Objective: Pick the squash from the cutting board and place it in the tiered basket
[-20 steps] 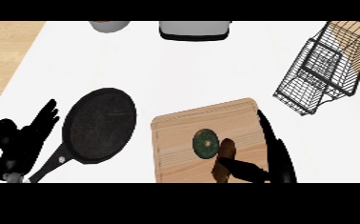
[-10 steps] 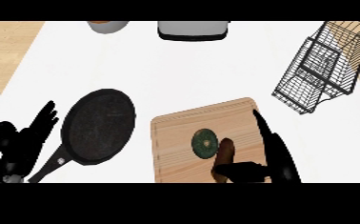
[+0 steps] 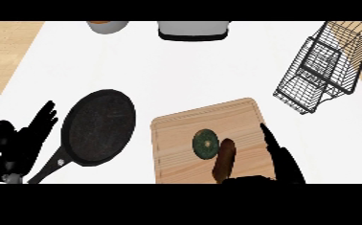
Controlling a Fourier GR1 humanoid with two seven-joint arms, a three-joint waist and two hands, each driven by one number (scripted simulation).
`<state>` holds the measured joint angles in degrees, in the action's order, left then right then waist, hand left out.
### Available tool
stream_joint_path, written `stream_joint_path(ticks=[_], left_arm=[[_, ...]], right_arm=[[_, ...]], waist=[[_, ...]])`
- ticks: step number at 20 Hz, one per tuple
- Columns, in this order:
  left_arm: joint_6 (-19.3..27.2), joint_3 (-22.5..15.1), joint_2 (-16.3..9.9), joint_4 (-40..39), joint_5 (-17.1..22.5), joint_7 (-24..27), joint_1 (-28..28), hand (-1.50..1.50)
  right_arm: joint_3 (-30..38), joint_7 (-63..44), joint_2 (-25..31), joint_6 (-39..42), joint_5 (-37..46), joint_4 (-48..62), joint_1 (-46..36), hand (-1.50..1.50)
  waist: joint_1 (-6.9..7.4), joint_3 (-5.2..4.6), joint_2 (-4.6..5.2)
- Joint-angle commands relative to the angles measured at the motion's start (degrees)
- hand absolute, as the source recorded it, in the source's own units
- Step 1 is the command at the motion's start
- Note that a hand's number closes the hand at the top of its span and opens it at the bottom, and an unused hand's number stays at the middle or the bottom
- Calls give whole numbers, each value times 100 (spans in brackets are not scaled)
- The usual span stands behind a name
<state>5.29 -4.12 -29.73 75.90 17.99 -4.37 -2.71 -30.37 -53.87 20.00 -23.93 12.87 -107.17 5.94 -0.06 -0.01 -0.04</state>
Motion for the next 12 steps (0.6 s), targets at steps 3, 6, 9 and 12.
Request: stream_joint_path(ticks=[3,6,9,12], left_arm=[[-145,181,252,138,-329,227,-375,0],[-190,235,322,380,-544,-171,-275,0],[-283,395,458,294,-596,-153,-175,0],[-367,539,626,116,-749,-209,42,0]], right_arm=[[268,920,-300,216,-239,501,250,-150],[44,530,-382,170,253,28,549,-150],[410,1044,-773,306,53,1003,0,-150],[594,1009,-788,542,96,946,-49,-150]], waist=[[19,3,0],[0,2,-3],[17,2,3],[10,1,2]])
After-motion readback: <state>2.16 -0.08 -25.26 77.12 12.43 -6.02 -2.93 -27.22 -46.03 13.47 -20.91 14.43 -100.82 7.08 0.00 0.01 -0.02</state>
